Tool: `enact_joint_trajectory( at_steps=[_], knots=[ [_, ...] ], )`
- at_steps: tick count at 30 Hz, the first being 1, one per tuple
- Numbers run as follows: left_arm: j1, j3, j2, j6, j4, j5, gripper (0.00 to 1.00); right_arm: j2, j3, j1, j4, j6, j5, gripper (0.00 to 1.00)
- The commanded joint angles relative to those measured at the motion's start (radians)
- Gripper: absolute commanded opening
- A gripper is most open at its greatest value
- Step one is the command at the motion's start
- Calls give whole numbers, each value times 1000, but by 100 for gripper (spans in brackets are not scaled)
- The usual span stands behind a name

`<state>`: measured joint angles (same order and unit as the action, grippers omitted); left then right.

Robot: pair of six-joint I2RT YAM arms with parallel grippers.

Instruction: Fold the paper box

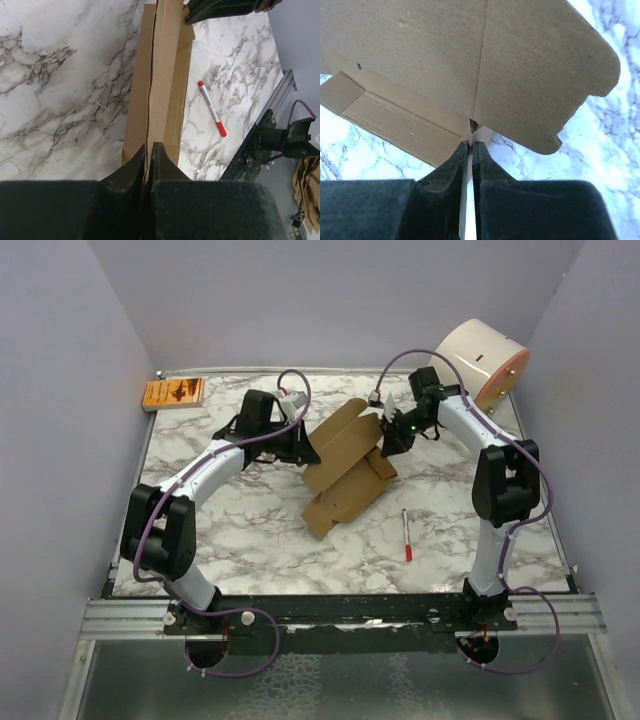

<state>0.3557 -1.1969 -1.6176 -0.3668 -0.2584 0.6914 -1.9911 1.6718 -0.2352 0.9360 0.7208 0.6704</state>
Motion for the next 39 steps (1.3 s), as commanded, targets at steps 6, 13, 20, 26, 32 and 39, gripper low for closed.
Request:
enact_joint_trajectory(
  at_steps=[6, 13, 20, 26, 32, 39],
  knots=[
    [9, 52, -25, -44, 131, 5, 0, -45, -12, -36, 33, -6, -54, 7],
    [12, 53, -40, -43, 151, 6, 0, -46, -35, -38, -5, -22, -59, 9],
    [14, 56, -42, -43, 163, 7, 0, -37, -77, -38, -44, -31, -58, 15],
    [14, 65, -38, -43, 172, 0, 0, -30, -110, -38, -66, -39, -52, 20],
    [14, 74, -33, -39, 178, -8, 0, -16, -159, -38, -94, -41, -56, 25],
    [17, 88, -23, -27, 200, -12, 0, 9, -236, -38, -153, -43, -83, 27]
  ],
)
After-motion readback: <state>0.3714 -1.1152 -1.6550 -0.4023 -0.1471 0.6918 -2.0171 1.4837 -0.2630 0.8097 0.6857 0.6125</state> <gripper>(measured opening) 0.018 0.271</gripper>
